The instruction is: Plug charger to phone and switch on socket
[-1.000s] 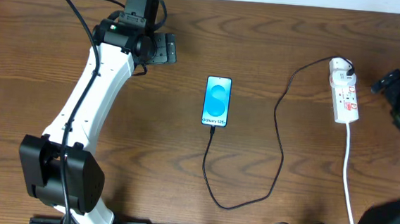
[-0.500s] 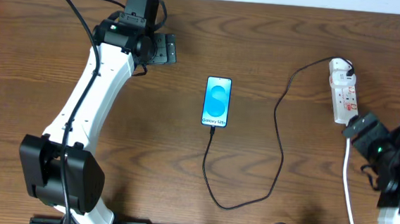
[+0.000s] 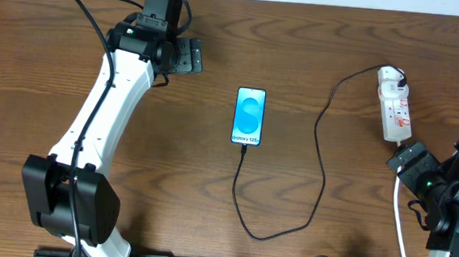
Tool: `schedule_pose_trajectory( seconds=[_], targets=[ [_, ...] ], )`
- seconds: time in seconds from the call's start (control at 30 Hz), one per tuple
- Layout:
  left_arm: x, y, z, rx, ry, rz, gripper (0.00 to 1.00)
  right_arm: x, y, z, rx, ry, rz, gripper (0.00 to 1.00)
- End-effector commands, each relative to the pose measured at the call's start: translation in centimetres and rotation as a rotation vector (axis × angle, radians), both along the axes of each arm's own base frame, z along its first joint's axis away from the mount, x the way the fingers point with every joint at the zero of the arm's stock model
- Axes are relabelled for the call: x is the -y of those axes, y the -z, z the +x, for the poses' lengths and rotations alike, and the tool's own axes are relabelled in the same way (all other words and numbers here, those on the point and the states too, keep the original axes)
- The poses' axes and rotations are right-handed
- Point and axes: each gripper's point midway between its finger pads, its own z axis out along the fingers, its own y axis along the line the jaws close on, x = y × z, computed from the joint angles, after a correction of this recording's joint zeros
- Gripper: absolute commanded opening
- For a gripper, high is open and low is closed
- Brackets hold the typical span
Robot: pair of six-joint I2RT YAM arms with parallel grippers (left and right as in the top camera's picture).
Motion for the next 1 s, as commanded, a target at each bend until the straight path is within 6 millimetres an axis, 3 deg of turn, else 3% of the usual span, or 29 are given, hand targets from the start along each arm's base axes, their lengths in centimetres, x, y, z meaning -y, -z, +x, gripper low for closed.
schedule_pose_trajectory(
  seconds=[0.0,0.27,0.63,0.73,0.97],
  targets=[
    [-0.4,0.2,0.2,-0.004,-0.016,0.009,0.94,0.0,0.3,-0.2,-0.013,-0.002,-0.007,0.99],
    [-0.4,0.2,0.2,-0.004,-0.016,0.009,0.94,-0.7,0.4,0.0,-0.018,-0.030,-0.015,0.99],
    [-0.4,0.2,0.2,-0.004,-0.016,0.009,0.94,-4.4,0.0,0.2,-0.017,-0.200,-0.074,0.99],
    [-0.4,0.2,0.2,-0.004,-0.016,0.009,0.94,-6.3,-0.7,0.3,0.008,-0.288,-0.137,0.99],
    [-0.4,0.2,0.2,-0.004,-0.016,0.009,0.94,-7.1,-2.5,-0.5,0.087,-0.351,-0.219,0.99]
  ],
)
